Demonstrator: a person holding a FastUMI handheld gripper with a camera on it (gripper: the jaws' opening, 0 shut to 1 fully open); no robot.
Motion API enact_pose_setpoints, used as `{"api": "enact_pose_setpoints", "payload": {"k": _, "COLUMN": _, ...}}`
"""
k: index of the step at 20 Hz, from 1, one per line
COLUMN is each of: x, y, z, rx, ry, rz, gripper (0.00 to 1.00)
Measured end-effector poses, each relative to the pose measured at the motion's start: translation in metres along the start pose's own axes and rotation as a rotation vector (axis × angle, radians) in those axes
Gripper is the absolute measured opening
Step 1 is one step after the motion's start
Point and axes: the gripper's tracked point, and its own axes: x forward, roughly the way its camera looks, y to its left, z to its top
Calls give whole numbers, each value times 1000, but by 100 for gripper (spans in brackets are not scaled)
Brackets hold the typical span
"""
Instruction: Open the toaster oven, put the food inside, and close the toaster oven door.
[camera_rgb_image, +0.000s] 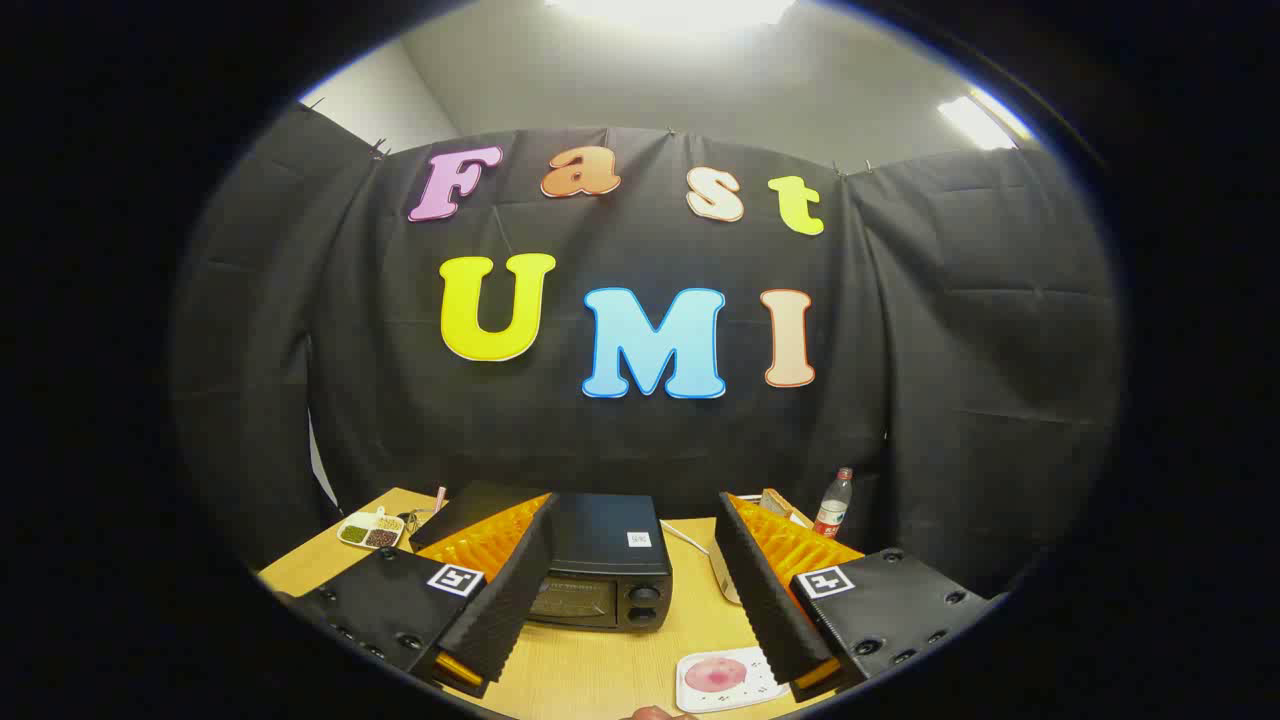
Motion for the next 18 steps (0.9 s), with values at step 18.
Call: {"api": "enact_pose_setpoints", "payload": {"k": 18, "x": 5, "y": 31, "z": 8, "rx": -22, "ry": 9, "rz": 44, "gripper": 98}}
